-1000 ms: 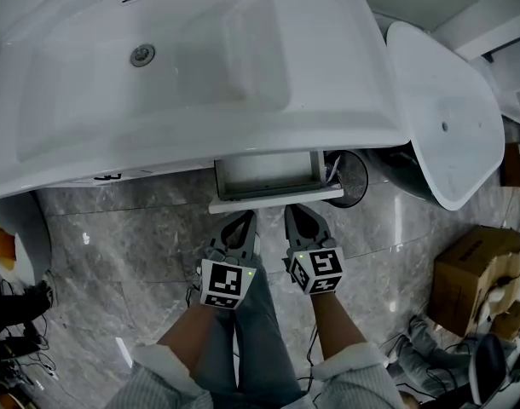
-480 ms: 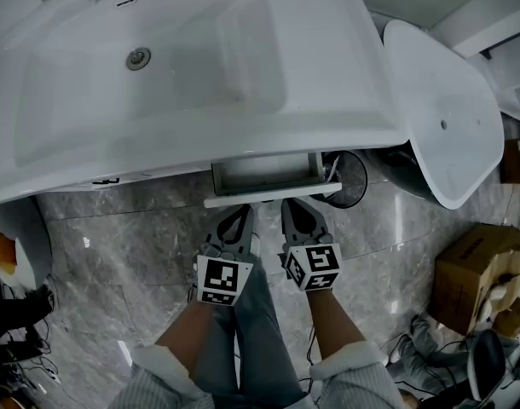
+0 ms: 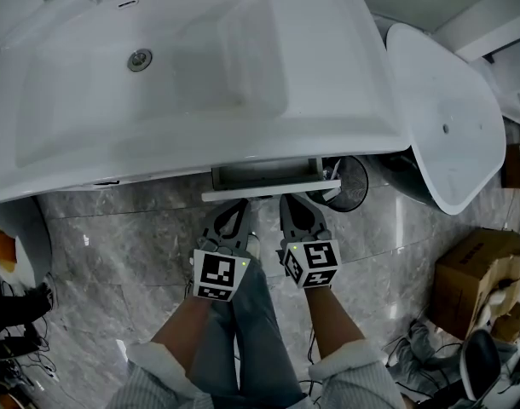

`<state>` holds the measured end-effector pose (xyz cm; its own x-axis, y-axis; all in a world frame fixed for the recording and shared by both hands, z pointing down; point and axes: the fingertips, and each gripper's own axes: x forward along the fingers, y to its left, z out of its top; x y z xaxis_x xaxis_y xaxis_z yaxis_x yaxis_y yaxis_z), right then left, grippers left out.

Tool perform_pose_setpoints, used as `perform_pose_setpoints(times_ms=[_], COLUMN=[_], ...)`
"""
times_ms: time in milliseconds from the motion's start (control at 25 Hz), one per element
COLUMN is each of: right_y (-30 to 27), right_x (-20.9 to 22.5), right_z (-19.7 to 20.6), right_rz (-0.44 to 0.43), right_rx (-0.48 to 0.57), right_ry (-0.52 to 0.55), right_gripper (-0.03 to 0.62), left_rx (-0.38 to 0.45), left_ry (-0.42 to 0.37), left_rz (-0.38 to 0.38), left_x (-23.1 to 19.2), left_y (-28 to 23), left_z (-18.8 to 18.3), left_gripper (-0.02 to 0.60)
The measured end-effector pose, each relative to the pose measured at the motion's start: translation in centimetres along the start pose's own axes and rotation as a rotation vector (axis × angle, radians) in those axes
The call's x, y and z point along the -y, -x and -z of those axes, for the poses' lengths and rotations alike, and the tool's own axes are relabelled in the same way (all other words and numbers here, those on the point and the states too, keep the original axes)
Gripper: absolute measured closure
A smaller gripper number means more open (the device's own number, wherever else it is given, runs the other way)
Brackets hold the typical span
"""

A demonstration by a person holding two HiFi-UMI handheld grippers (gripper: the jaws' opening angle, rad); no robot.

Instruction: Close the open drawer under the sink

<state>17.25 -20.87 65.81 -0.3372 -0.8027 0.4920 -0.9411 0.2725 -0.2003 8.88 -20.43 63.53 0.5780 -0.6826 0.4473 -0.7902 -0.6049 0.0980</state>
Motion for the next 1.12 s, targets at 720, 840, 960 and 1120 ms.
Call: perform_pose_setpoints(times_ms=[720,840,960,1120], right_y=[-3.3,-3.8,-4.4,-5.2], right_x=[0.9,1.0,1.2,1.3], right_z=[-2.4,-2.7,-3.2,-3.7], right_rz=[-0.021,-0.025,-0.027,-0.027], right_rx=[0.026,0.031,0.042,0.061], right_ry=[-0.012,-0.014,-0.003,0.002], right_gripper=[0.585,0.585,0.585,0.585], left_rx=[-0.004,-0.002,0.000,0.009], left_ry=[-0.026,-0.033,-0.039,-0.058], left_rz=[-0.030,-0.036,-0.038,-0.038], left_x=[-2.7,-3.1,-3.7,-4.3], left_y=[-2.6,-3.0,-3.5,-4.0], left_z=[-1.5,-1.8,-2.2,-2.6], left_gripper=[0.566,0.566,0.566,0.566])
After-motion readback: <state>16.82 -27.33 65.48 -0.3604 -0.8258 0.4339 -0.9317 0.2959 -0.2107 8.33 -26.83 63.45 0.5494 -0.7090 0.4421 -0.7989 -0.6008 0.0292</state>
